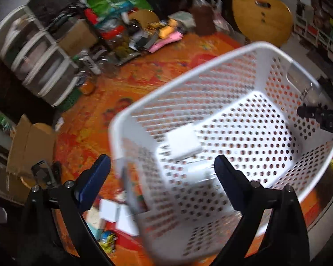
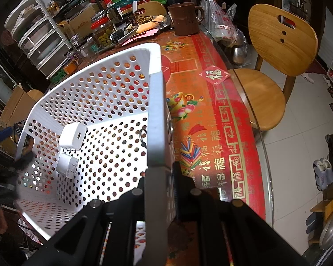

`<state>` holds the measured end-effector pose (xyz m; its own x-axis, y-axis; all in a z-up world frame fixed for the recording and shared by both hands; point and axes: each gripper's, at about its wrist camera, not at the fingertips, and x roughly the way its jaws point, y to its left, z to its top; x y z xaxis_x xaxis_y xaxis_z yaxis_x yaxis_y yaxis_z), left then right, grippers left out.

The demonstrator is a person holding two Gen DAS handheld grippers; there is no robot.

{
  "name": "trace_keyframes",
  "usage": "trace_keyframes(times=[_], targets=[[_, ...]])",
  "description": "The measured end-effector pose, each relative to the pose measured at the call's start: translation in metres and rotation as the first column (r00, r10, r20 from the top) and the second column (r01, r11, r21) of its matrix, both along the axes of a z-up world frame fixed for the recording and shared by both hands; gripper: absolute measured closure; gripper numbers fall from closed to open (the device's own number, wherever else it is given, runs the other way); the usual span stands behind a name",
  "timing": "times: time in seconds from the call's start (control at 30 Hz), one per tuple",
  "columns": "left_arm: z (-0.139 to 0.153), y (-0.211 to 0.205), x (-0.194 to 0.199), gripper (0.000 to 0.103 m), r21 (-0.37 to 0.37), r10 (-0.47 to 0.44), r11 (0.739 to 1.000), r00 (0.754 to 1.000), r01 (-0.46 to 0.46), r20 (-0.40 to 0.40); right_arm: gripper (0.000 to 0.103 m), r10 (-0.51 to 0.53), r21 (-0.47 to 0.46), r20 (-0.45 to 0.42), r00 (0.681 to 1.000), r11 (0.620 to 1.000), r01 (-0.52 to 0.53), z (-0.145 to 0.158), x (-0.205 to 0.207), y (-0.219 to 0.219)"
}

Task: Organize rigid objects
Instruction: 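Release the white charger into the basket with the left tool, then grasp the white charger with a USB port using the left tool, carry to basket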

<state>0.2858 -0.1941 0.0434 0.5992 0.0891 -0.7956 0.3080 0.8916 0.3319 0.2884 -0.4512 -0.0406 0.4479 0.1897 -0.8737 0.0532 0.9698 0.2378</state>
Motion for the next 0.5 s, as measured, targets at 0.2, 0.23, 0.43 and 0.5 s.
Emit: trace_keyframes(times=[0.2,0.23,0.43,0.5], targets=[[0.043,0.089,-0.013,0.006,-0.009,0.124,0.992,0.987,-0.123,0.105,0.093,-0.001,0.002,0.000,1.000,1.000,0.001,0.000,-0.001,0.000],[0.045,0.110,-0.013,0.006,-0.011,0.159,0.987,0.981,-0.159,0.111,0.093,-0.002,0.002,0.000,1.000,1.000,0.002,0.000,-0.001,-0.001],[-0.009,0.221,0.005,0.004,0.041,0.352,0.935,0.936,-0.352,-0.011,0.093,-0.002,0.003,0.001,1.000,1.000,0.002,0.000,-0.001,-0.001],[-0.047,0.245,0.012,0.005,0.074,0.390,0.920,0.916,-0.384,-0.090,0.093,-0.003,0.003,0.001,1.000,1.000,0.003,0.000,-0.001,-0.001]])
